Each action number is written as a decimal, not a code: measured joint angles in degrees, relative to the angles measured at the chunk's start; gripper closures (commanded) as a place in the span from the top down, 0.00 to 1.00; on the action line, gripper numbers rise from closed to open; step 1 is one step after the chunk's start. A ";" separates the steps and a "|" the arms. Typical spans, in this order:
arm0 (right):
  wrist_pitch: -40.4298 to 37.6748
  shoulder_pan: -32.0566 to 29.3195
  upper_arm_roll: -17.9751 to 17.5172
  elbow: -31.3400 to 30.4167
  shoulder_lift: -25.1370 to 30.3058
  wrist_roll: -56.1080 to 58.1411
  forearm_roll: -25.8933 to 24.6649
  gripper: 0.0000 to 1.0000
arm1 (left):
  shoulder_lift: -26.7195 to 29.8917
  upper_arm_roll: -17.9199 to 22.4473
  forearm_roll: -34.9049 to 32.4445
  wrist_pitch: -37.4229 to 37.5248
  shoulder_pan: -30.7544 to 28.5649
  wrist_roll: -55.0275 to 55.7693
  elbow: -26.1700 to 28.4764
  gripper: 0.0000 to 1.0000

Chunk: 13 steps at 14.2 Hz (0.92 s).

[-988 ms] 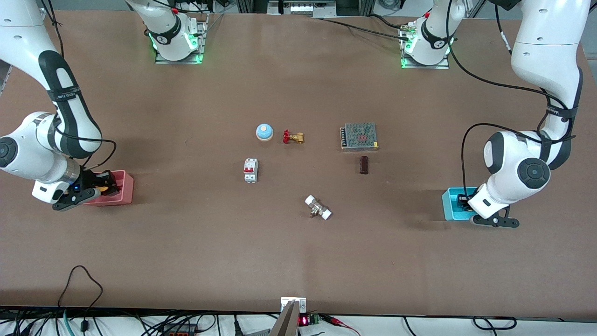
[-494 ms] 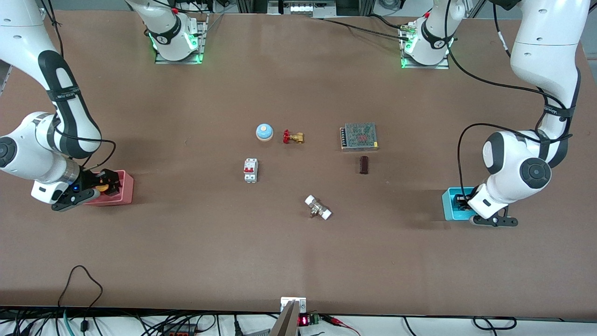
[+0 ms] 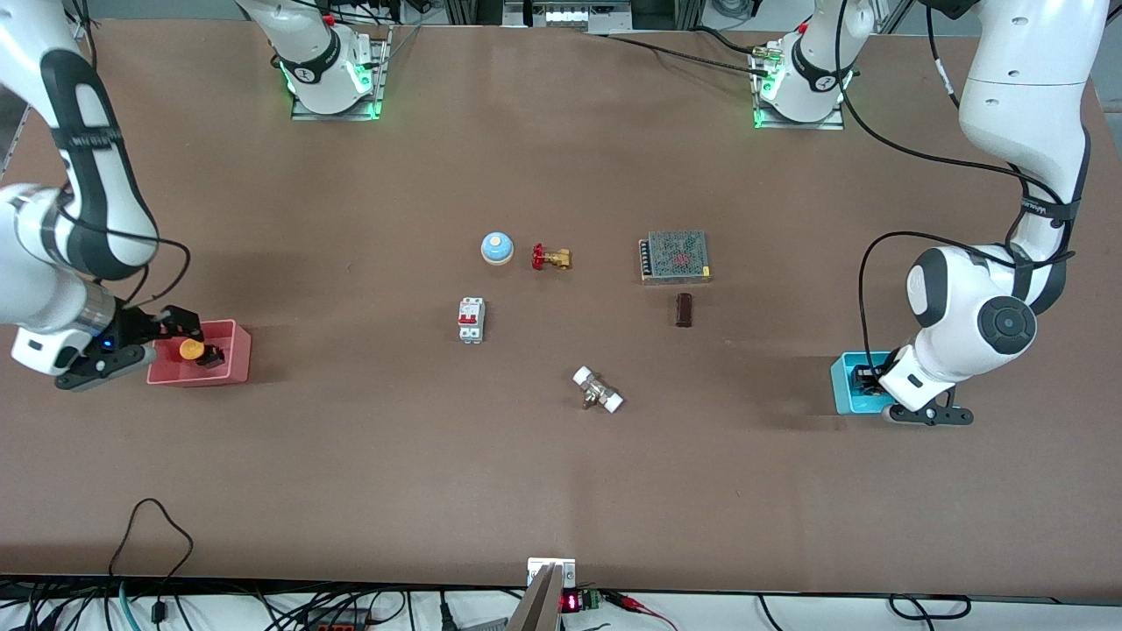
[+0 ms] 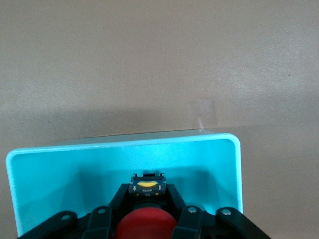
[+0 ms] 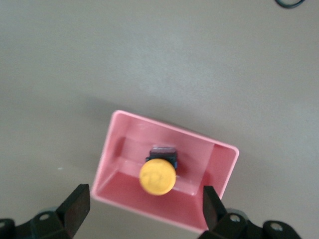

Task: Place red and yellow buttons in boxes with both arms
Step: 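Raise the right gripper away while the left gripper releases the red button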

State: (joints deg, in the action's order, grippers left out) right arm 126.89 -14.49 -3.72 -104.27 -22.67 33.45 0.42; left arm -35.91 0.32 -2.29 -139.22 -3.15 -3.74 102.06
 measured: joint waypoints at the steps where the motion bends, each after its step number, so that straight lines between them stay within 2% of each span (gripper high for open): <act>1: -2.70 0.74 -0.09 0.30 1.89 -1.72 0.00 1.00 | -0.02 0.00 0.00 0.00 -0.02 0.00 0.06 0.39; 2: -5.58 1.87 -0.18 0.80 3.90 -4.19 0.00 1.00 | -0.04 0.00 0.00 0.00 -0.02 0.00 0.11 0.63; 3: -7.95 3.10 -0.26 1.31 5.90 -7.54 0.00 1.00 | -0.04 0.00 0.01 0.00 -0.02 0.00 0.11 1.00; 8: -16.47 8.55 -0.52 3.00 15.83 -27.97 -0.15 1.00 | 0.01 -0.01 0.01 0.00 -0.02 -0.23 0.03 1.00; 13: -27.50 12.11 -0.73 5.01 21.97 -33.75 -0.38 1.00 | 1.53 -0.01 0.01 0.29 -0.03 -2.33 -0.63 1.00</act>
State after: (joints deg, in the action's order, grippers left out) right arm 99.39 -2.38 -4.45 -99.26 -0.70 -0.30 0.04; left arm -34.38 0.30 -2.28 -138.93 -3.19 -6.07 101.44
